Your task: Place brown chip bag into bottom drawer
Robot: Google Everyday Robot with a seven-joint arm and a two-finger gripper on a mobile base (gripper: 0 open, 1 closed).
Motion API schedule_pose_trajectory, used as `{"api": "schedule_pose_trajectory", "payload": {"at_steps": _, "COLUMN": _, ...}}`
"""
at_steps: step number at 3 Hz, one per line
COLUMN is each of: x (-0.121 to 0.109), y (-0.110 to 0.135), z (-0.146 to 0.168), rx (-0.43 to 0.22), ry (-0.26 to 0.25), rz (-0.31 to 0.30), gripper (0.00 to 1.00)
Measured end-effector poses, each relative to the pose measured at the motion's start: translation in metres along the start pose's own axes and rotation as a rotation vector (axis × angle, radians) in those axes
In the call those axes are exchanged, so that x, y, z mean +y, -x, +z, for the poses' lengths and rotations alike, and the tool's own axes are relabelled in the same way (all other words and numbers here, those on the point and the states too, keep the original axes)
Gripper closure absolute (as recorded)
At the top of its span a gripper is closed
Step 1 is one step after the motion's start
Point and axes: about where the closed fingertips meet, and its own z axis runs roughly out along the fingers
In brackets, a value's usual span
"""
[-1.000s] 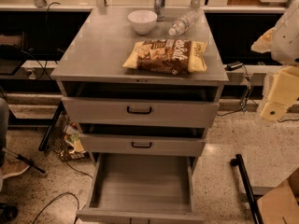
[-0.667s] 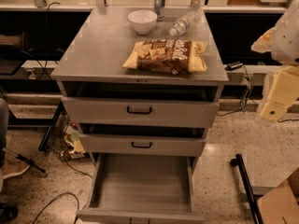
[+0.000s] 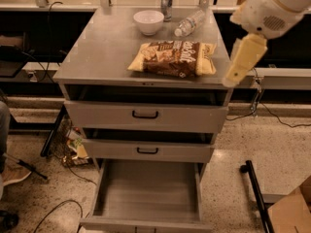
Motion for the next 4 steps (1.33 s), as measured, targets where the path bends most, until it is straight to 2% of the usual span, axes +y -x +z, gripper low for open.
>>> {"api": "schedule_pose_trajectory", "payload": {"at_steps": 1, "x": -0.047, "y": 0.060, "z": 0.075, "rx": 0.010, "ry": 0.015, "rz": -0.001, "gripper": 0.00}}
{"api": "schedule_pose_trajectory", "payload": {"at_steps": 2, "x": -0.064, "y": 0.088, "z": 0.131, "rx": 0.086, "ry": 0.030, "rz": 0.017, "gripper": 0.00}}
{"api": "schedule_pose_trajectory", "payload": {"at_steps": 3, "x": -0.073, "y": 0.097, "z": 0.181, "rx": 0.171, "ry": 0.035, "rz": 0.057, "gripper": 0.00}}
{"api": "schedule_pose_trajectory", "payload": {"at_steps": 4, "x": -0.085, "y": 0.097, "z": 0.210, "rx": 0.221, "ry": 0.025, "rz": 0.103, "gripper": 0.00}}
